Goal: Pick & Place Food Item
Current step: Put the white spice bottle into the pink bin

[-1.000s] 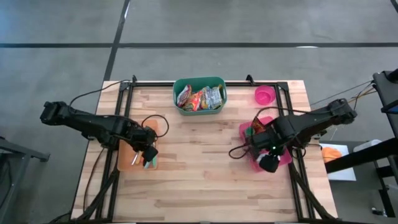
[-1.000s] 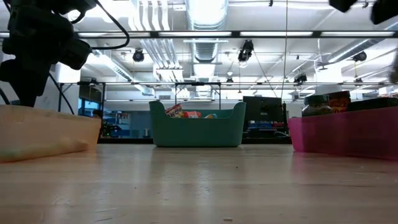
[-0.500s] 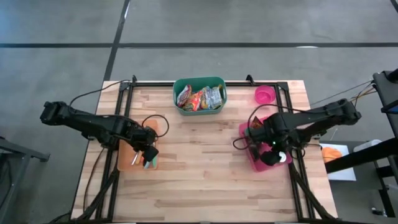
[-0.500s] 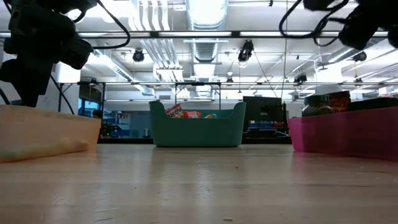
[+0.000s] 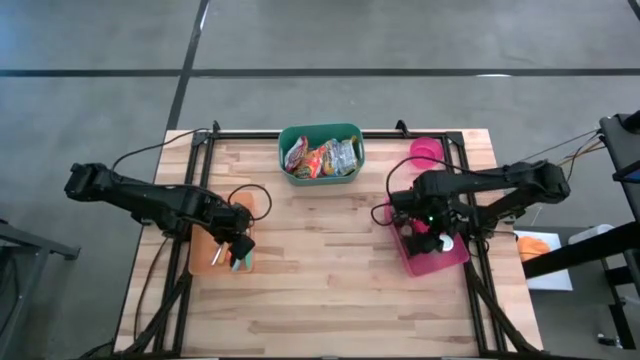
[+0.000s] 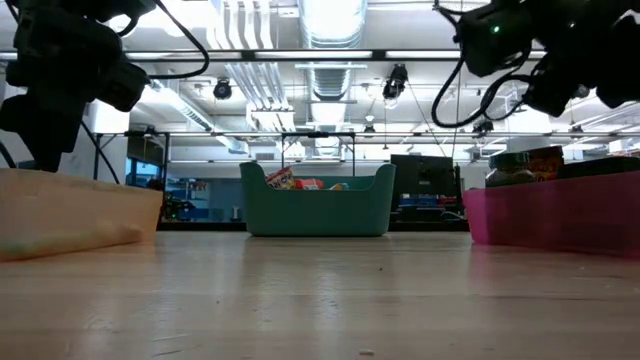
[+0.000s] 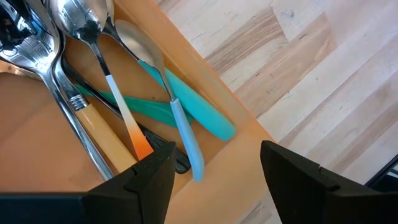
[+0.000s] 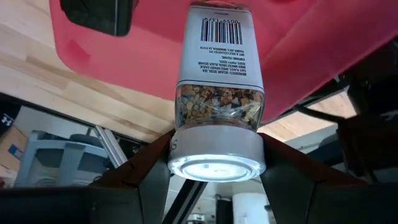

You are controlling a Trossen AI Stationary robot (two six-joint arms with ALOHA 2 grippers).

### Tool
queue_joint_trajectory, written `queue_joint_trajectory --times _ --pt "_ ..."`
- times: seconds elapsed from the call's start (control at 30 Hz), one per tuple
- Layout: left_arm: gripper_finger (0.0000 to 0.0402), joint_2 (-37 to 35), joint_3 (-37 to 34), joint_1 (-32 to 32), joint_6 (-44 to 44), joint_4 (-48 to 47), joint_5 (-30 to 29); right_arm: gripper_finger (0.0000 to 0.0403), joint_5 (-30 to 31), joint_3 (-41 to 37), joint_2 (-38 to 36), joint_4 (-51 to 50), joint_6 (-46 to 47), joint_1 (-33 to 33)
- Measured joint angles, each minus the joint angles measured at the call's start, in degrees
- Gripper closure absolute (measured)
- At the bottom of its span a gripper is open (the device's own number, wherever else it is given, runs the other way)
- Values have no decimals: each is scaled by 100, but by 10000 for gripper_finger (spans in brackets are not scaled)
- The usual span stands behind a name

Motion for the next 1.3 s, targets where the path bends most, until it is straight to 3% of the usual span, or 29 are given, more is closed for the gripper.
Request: queue_joint_trajectory --times 0.4,0.87,1.3 --pt "164 0 0 0 50 0 0 199 233 0 753 76 -839 -58" --pt "164 0 0 0 68 0 0 198 298 2 918 630 -1070 -56" --pt "164 0 0 0 66 -1 -2 141 279 2 925 645 -1092 -54"
